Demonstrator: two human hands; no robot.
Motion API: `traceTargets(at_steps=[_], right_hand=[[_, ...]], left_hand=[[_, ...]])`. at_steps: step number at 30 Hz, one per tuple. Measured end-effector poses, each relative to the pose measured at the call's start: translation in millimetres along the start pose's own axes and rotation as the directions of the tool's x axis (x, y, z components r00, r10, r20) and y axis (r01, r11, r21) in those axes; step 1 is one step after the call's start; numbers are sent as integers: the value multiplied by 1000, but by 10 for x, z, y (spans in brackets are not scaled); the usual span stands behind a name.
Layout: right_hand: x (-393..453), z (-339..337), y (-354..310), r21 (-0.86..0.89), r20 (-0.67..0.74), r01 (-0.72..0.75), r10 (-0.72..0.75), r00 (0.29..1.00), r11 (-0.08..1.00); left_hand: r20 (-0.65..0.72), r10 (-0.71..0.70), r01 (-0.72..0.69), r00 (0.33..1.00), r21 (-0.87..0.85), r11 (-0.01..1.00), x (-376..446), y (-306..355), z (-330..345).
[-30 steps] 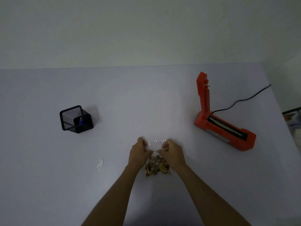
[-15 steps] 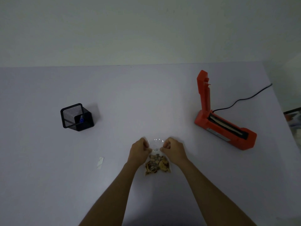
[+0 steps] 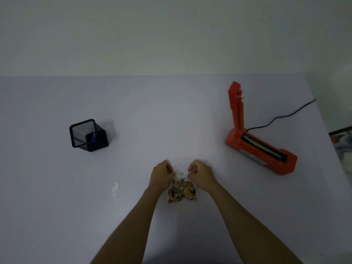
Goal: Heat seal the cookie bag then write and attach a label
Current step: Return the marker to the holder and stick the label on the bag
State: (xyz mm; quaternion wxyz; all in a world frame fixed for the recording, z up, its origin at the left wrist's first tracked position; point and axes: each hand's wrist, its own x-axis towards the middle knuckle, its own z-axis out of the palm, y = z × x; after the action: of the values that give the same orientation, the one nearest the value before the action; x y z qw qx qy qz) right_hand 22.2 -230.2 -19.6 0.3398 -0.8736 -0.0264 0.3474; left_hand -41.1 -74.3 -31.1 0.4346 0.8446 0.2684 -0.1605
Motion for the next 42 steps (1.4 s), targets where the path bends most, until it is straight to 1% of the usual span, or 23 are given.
traceTargets(at_steps=[4, 11, 20, 24, 28, 33, 38, 42], right_hand=[[-16, -9, -14, 52, 2, -12, 12, 1000, 999], [3, 42, -3, 3, -42, 5, -5, 999, 1000], [-4, 6, 21, -8, 10, 15, -15, 1000, 1000], [4, 24, 13, -12, 4, 9, -9, 1000, 1000], [0, 47, -4, 15, -34, 9, -9, 999, 1000], [9, 91, -15, -1, -62, 16, -16, 998, 1000], [0, 56, -15, -5, -38, 9, -9, 999, 1000], [0, 43, -9, -17, -30, 8, -8, 1000, 1000]], left_hand=[[1, -1, 1, 1000, -5, 1000, -5, 7, -1], [-2, 1, -1, 1000, -1, 1000, -5, 6, 6], [58, 85, -86, 995, 9, 996, -27, -44, -34], [46, 68, -70, 997, 22, 997, -15, -32, -17], [54, 82, -84, 995, 35, 996, -8, -40, -21], [37, 89, -90, 995, 48, 995, 9, -59, 4], [20, 73, -74, 997, 38, 997, 14, -76, 37], [30, 92, -93, 995, 32, 995, 9, -75, 28]])
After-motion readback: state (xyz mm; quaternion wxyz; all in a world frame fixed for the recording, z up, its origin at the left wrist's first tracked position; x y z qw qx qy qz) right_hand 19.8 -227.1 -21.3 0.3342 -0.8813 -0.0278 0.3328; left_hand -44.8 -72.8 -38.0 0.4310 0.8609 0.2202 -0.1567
